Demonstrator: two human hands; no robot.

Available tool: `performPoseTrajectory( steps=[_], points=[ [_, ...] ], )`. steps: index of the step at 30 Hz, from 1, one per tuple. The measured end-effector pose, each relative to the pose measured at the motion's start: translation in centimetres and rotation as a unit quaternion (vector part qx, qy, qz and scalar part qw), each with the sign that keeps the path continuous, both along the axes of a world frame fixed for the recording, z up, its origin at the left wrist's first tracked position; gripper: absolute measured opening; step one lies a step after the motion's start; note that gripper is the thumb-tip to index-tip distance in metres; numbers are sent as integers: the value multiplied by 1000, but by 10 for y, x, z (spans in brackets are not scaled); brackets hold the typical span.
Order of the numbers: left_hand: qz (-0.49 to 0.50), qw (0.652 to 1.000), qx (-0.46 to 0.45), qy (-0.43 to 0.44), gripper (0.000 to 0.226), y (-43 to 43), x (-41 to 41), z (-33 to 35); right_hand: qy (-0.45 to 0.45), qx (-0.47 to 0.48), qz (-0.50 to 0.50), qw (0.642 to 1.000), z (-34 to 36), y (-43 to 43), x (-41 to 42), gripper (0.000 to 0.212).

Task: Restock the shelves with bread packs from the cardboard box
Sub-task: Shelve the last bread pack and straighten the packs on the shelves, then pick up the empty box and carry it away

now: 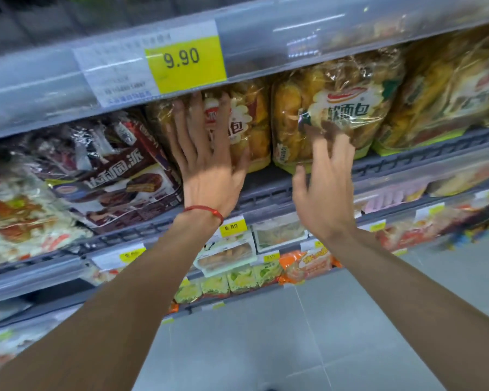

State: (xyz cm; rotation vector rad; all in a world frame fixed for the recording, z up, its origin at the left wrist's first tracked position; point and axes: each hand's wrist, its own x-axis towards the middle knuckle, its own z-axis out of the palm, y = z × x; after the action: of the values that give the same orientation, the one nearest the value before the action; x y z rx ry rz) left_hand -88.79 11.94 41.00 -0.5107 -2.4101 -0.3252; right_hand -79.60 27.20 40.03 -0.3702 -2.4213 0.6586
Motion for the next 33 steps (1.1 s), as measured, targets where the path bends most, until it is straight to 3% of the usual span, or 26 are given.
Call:
performPoseTrajectory(
  steps=[12,22,27,33],
  points=[
    [-94,960,73,-254,48,-21,156,55,-45,-98,47,993,46,-11,139,39],
    [-187,896,129,-382,43,-21,255,104,-82,-181,-40,979,96,-34,256,32],
    [-266,860,84,-428,40,-44,292,102,-80,-202,-92,972,102,-72,310,30],
    [-370,802,32,-467,36,-78,328,93,-25,-287,-238,928,100,-146,369,33]
  ],
)
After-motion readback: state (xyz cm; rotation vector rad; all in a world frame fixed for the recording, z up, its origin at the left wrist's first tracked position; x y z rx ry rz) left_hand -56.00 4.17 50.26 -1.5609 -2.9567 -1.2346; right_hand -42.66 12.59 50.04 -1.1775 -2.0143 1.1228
